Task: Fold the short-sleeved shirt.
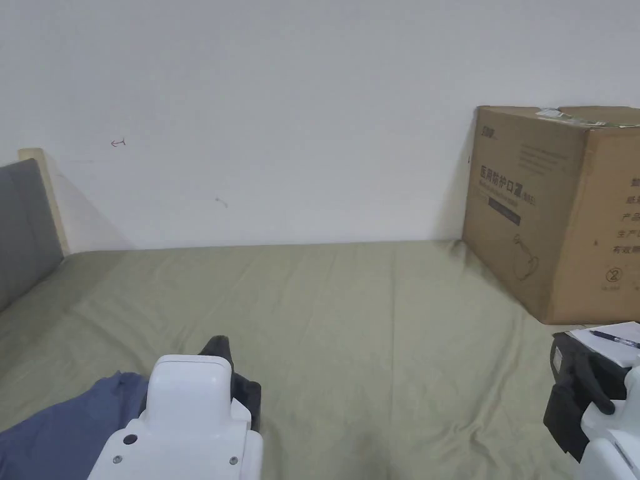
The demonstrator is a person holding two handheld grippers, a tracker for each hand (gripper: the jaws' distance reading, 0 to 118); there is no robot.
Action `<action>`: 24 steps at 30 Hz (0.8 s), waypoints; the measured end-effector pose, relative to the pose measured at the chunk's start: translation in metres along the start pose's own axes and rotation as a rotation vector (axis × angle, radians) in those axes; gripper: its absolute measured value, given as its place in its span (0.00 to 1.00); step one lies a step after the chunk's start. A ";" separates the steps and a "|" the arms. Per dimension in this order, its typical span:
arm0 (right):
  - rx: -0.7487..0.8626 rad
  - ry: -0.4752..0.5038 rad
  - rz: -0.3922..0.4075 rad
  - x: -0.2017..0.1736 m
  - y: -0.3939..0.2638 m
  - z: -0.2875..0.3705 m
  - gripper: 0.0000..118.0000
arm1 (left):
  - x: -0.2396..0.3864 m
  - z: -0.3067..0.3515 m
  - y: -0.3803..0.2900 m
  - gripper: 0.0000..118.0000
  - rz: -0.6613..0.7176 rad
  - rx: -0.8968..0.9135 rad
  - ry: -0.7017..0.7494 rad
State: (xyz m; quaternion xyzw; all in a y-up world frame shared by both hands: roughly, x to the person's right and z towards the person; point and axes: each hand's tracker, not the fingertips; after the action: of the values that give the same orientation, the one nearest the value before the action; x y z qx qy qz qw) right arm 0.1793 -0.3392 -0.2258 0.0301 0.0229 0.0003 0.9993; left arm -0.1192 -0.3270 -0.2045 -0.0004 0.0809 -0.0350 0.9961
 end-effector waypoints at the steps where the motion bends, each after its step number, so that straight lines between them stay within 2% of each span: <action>1: -0.002 0.000 0.001 0.000 0.000 0.000 0.00 | 0.000 0.000 0.000 0.00 -0.002 0.003 0.002; 10: -0.018 0.015 0.035 -0.013 0.002 -0.009 0.00 | -0.022 0.000 -0.007 0.00 -0.010 -0.008 0.049; 16: -0.049 0.208 0.001 -0.081 0.002 -0.038 0.00 | -0.097 0.021 -0.011 0.00 0.015 -0.067 0.227; 19: -0.052 0.354 0.021 -0.127 -0.001 -0.046 0.00 | -0.134 0.036 -0.014 0.00 0.004 -0.117 0.315; 21: -0.060 0.473 0.005 -0.149 -0.003 -0.051 0.00 | -0.149 0.046 -0.018 0.00 -0.002 -0.121 0.374; 24: -0.069 0.506 0.000 -0.171 -0.002 -0.056 0.00 | -0.162 0.051 -0.027 0.00 0.004 -0.138 0.407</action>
State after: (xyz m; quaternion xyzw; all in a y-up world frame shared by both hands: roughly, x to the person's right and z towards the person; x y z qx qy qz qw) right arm 0.0058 -0.3382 -0.2742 -0.0051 0.2723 0.0084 0.9622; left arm -0.2719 -0.3427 -0.1277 -0.0614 0.2824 -0.0265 0.9570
